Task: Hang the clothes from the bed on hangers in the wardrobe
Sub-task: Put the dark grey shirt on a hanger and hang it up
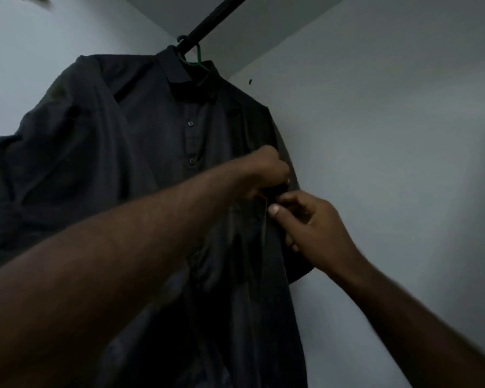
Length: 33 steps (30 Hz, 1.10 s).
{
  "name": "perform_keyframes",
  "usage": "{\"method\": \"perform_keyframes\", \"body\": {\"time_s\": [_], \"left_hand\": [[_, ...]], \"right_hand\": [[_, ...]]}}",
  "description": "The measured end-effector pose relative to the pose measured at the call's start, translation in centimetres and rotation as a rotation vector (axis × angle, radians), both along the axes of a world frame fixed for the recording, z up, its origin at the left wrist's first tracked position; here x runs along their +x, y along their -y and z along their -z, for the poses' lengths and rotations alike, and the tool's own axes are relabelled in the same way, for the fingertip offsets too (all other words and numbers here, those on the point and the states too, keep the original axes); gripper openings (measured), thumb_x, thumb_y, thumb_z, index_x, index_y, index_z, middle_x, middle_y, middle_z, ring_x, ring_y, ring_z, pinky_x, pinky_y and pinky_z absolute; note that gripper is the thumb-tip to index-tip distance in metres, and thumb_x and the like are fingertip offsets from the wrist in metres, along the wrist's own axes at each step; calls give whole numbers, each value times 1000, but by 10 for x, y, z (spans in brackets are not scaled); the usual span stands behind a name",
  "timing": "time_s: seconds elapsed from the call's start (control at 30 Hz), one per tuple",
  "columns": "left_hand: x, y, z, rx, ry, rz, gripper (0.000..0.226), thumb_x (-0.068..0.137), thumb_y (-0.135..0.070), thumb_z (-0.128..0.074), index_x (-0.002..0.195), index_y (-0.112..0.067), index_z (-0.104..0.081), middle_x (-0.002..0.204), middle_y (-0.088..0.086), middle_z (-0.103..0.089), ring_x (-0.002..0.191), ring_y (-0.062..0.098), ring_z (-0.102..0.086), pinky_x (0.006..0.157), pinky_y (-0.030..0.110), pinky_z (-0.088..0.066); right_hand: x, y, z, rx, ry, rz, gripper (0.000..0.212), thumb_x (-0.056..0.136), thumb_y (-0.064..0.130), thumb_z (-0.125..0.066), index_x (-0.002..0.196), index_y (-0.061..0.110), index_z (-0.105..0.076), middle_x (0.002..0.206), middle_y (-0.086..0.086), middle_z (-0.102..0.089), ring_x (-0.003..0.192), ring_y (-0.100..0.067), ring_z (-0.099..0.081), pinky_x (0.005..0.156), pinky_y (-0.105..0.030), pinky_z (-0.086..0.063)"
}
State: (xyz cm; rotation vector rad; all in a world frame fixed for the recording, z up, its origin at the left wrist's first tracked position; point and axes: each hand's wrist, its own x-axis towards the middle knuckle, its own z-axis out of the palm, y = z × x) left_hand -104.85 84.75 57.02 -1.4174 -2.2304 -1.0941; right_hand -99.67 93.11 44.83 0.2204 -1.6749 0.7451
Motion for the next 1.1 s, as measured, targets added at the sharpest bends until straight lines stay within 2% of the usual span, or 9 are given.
{"method": "perform_keyframes", "body": {"time_s": [0.17,0.33,0.4,0.57,0.63,0.77,0.87,0.97,1.1], "left_hand": [[7,63,-1,162,90,43,26,95,-13,-59,117,0,-59,91,6,-60,81,19,-60,60,26,-52],[20,130,-5,349,326,169,16,99,-5,-48,88,-10,-59,92,8,-63,83,17,-63,65,27,-59],[20,155,-5,332,331,110,21,99,-6,-47,82,-11,-58,89,8,-61,79,14,-60,58,22,-56],[18,196,-1,341,301,-58,15,96,-4,-50,100,-1,-64,92,10,-66,90,20,-62,75,24,-53],[22,203,-1,356,309,-98,18,97,-3,-50,99,1,-67,92,8,-71,88,18,-65,76,26,-56],[27,212,-4,365,301,-146,18,97,-6,-52,98,0,-69,94,9,-72,87,19,-67,76,28,-56],[13,221,-3,369,102,-346,17,95,-15,-60,94,-1,-70,92,13,-70,86,21,-65,82,33,-56],[-3,219,2,288,-261,-586,19,96,-23,-60,87,-7,-66,81,9,-63,71,16,-55,69,29,-43],[-14,209,22,261,-404,-549,37,88,-44,-65,77,-9,-62,71,2,-62,66,13,-56,59,27,-39]], "right_hand": [[13,-30,16,-312,-144,56,10,90,17,-64,82,20,-68,77,2,-69,63,-16,-62,59,-32,-49],[4,-45,16,-358,26,82,13,85,17,-66,95,25,-64,86,1,-67,78,-23,-67,72,-41,-57],[-4,-43,9,-315,105,111,29,82,20,-71,109,22,-59,97,-2,-67,84,-23,-67,80,-45,-57],[-31,-30,-24,-284,228,167,85,78,44,-76,145,18,-31,140,-12,-48,123,-30,-53,101,-45,-46],[-42,-29,-44,-279,235,189,75,83,28,-69,146,17,-29,141,-15,-47,123,-34,-52,101,-45,-45],[-50,-26,-80,-160,138,281,26,95,18,-48,119,11,-57,120,-18,-64,108,-37,-61,91,-43,-50],[-51,-45,-87,-108,53,364,23,90,9,-49,108,6,-63,108,-21,-67,98,-39,-63,83,-43,-52],[-53,-73,-80,-159,184,395,27,83,1,-52,108,2,-64,109,-23,-66,99,-39,-62,85,-41,-52],[-57,-84,-69,-191,143,324,17,85,1,-48,95,-3,-63,99,-22,-66,93,-38,-62,81,-41,-51]]}}
